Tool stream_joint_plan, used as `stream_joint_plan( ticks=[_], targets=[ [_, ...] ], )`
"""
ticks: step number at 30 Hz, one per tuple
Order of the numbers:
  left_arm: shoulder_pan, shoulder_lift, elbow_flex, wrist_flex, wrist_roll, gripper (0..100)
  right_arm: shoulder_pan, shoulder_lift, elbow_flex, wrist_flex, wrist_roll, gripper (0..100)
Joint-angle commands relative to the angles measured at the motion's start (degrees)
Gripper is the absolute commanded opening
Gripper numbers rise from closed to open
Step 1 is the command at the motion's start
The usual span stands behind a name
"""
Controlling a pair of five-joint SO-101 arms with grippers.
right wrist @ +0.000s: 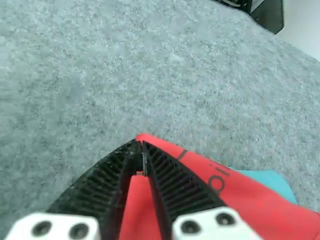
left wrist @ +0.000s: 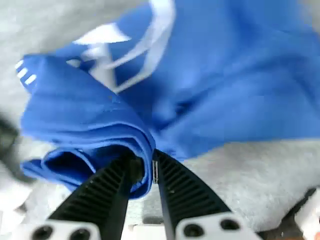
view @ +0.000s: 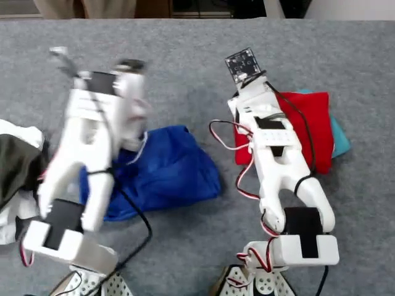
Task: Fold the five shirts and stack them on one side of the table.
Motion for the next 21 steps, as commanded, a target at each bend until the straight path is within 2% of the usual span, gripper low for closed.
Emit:
stream_joint_plan(
  ticks=[1,5,9,13,21],
  targets=[
    [10.5,-2.2,-3.9,0.6,0.7,2,1.0,-0.8,-0.1,-1.4,-0.6,0.5],
    [14.7,2.7,-7.9,0.5,0.8,2,1.0,-0.8,-0.1,-1.4,-0.6,0.5],
    [14.5,10.7,-12.5,0.6,1.1,2,1.0,-0.8,-0.1,-1.4,-0.6,0.5],
    [15.0,16.1,-16.8,0.6,4.7,2,1.0,-0.8,-0.1,-1.4,-0.6,0.5],
    [15.2,18.9,-23.4,0.7,6.4,2,1.1,-0.8,-0.1,-1.4,-0.6,0.5]
  ],
)
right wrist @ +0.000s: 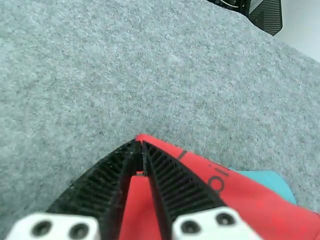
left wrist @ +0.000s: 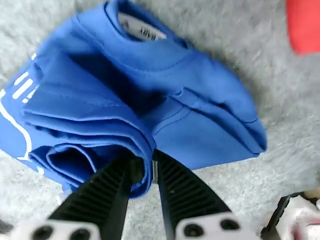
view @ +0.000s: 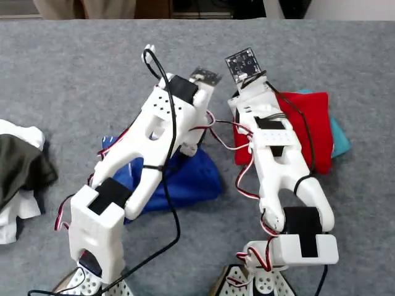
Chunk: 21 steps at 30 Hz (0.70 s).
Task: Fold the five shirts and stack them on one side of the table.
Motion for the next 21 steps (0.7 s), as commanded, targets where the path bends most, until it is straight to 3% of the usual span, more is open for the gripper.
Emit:
stream_joint_plan(
  ticks=[1,15,21],
  targets=[
    [0.6,-0.5,-3.8,0.6,0.7,2,1.2,-0.8,-0.1,-1.2,-0.6,0.5],
    [1.8,-0.6,-3.9,0.6,3.3,2,2.3,-1.0,-0.2,-1.2,-0.7,0.5],
    [-2.9,-0.8,-3.9,0.6,13.1,21,2.3,-1.1,-0.2,-1.2,-0.7,0.5]
  ],
)
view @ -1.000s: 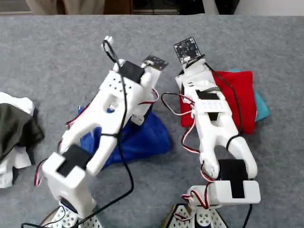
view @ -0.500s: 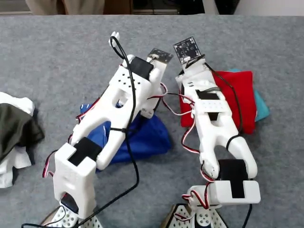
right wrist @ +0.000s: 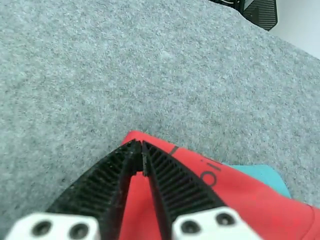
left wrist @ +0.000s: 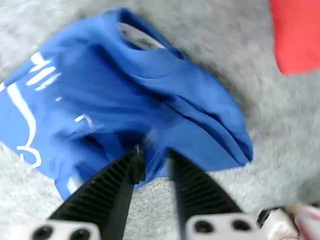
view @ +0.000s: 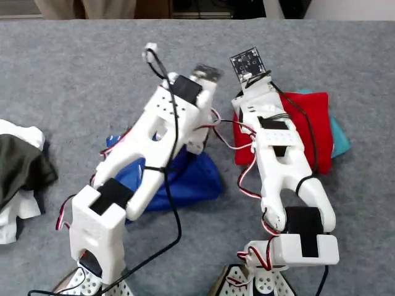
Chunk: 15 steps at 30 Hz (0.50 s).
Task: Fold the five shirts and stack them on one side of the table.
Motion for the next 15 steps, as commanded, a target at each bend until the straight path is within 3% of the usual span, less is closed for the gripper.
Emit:
stream_joint_plan(
  ticks=[1,10,15],
  targets=[
    [-3.6,-1.9,-2.6,0.6,6.6,23,0.9,-1.1,-0.1,-1.2,-0.4,0.5],
    [-15.4,-6.7,-1.9,-0.9,7.9,22,0.7,-1.1,0.0,-1.2,-0.4,0.5],
    [-19.3,-0.9,1.0,-5.6,7.9,6,0.7,-1.1,0.0,-1.2,-0.4,0.5]
  ],
)
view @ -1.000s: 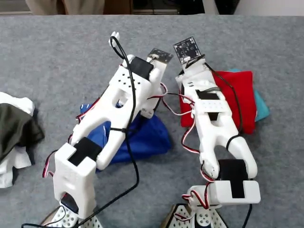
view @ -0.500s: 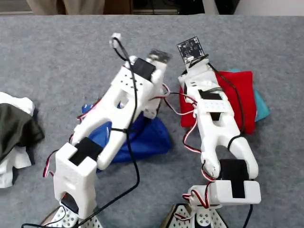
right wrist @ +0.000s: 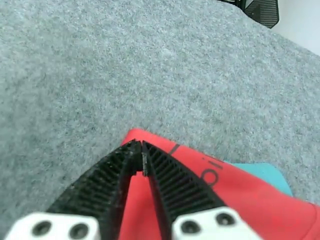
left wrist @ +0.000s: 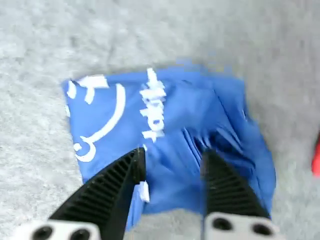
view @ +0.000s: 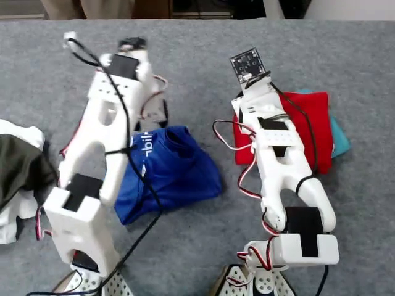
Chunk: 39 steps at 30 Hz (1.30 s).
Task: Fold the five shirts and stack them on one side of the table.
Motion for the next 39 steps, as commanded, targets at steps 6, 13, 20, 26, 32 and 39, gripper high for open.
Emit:
stream_joint_plan(
  ticks=[6,13,20,26,32,39],
  targets=[
    [-1.5,9.4,0.4,-2.7,3.8,3,0.7,-1.1,-0.2,-1.1,-0.4,0.5],
    [-0.3,15.1,-2.3,-2.3,4.4,2,0.7,-1.1,-0.2,-1.1,-0.4,0.5],
    [4.4,14.5,-1.7,1.4,4.0,2,0.7,-1.1,-0.2,-1.1,-0.4,0.5],
    [6.7,14.4,-0.4,1.8,3.9,2,0.7,-1.1,-0.2,-1.1,-0.4,0.5],
    [10.5,14.3,1.9,1.8,1.2,2,0.9,-1.1,-0.3,-1.1,-0.4,0.5],
    [13.1,14.3,4.8,1.9,1.1,2,5.8,-1.2,-1.5,-0.9,-6.8,0.5]
  ],
)
